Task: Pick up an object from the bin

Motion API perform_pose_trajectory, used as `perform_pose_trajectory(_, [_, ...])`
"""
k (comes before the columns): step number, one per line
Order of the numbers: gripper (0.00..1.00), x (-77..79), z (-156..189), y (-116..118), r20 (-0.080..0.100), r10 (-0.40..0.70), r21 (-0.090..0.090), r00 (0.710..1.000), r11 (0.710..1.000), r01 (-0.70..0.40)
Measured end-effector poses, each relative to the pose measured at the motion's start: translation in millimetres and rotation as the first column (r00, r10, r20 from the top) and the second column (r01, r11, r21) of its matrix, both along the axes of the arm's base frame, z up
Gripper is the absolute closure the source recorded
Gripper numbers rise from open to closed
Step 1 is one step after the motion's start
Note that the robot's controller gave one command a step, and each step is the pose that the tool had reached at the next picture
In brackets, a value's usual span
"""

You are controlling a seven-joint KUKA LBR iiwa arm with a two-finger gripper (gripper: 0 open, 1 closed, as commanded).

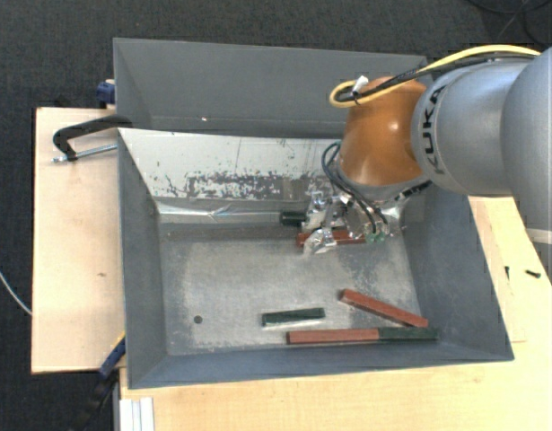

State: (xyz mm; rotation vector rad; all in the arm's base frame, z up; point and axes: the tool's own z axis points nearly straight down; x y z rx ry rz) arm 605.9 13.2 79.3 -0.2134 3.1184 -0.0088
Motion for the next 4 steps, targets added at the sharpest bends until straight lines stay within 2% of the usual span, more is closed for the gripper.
perform_pose_trajectory(2, [1.00, -0.6, 1, 0, -0.001, 0.000, 0.000, 1.000, 1.000, 0.000])
perform_pose_trajectory(3, [1.00, -7.6, 41, 9, -0.005, 0.066, 0.005, 0.998, 0.998, -0.066])
perform_pose_trajectory(4, [1.00, -17.3, 85, 7, -0.018, 0.073, 0.006, 0.997, 0.997, -0.073])
